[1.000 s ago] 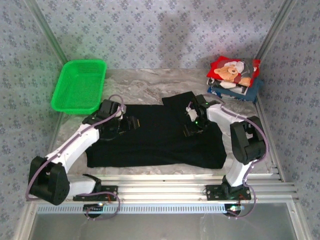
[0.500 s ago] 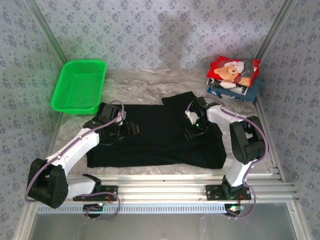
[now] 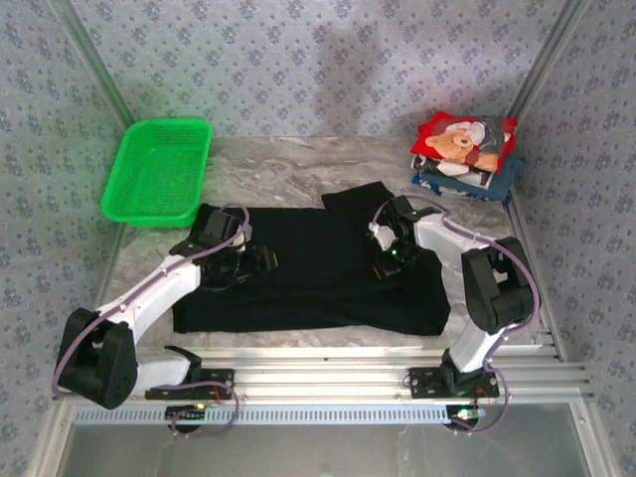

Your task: Fold and stack the t-shirts

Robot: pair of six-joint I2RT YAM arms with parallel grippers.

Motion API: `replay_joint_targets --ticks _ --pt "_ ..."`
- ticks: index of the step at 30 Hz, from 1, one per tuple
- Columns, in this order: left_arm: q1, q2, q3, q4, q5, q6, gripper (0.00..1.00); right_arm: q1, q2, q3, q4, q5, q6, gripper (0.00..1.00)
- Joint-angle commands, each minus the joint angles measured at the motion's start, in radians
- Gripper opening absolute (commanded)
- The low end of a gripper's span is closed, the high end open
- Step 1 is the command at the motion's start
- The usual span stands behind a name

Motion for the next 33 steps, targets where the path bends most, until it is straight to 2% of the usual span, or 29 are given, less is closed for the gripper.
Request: replay_joint_targets --ticks 1,8,17,23,27,29,30,33 --pt "-0.006 0.006 -0.013 0.023 -0.001 -0.006 0.62 0.025 -0.027 0.026 -0.003 0.03 -0.009 0.05" --pt "-0.009 0.009 -0.04 0.034 -0.002 -0.008 0.62 0.053 -0.019 0.125 -0.01 0.105 -0.053 0.04" --pt "-0.012 0.026 -0.063 0.047 -0.005 -0.012 0.62 0.087 0.122 0.278 -0.013 0.144 -0.119 0.03" --pt "-0.013 0.029 -0.077 0.05 -0.003 -0.015 0.62 0.091 0.23 0.332 -0.028 0.15 -0.131 0.07" --pt "-0.017 0.031 -0.066 0.049 0.002 -0.014 0.62 0.09 0.247 0.346 -0.018 0.153 -0.121 0.09" --pt "-0.023 0.036 -0.046 0.047 0.002 -0.008 0.62 0.089 0.246 0.346 -0.009 0.162 -0.114 0.16" --pt "-0.029 0.042 -0.032 0.048 0.003 -0.008 0.62 0.088 0.248 0.349 -0.011 0.169 -0.108 0.26" --pt "-0.052 0.071 0.014 0.061 0.012 -0.009 0.62 0.063 0.247 0.374 -0.04 0.178 -0.035 0.35"
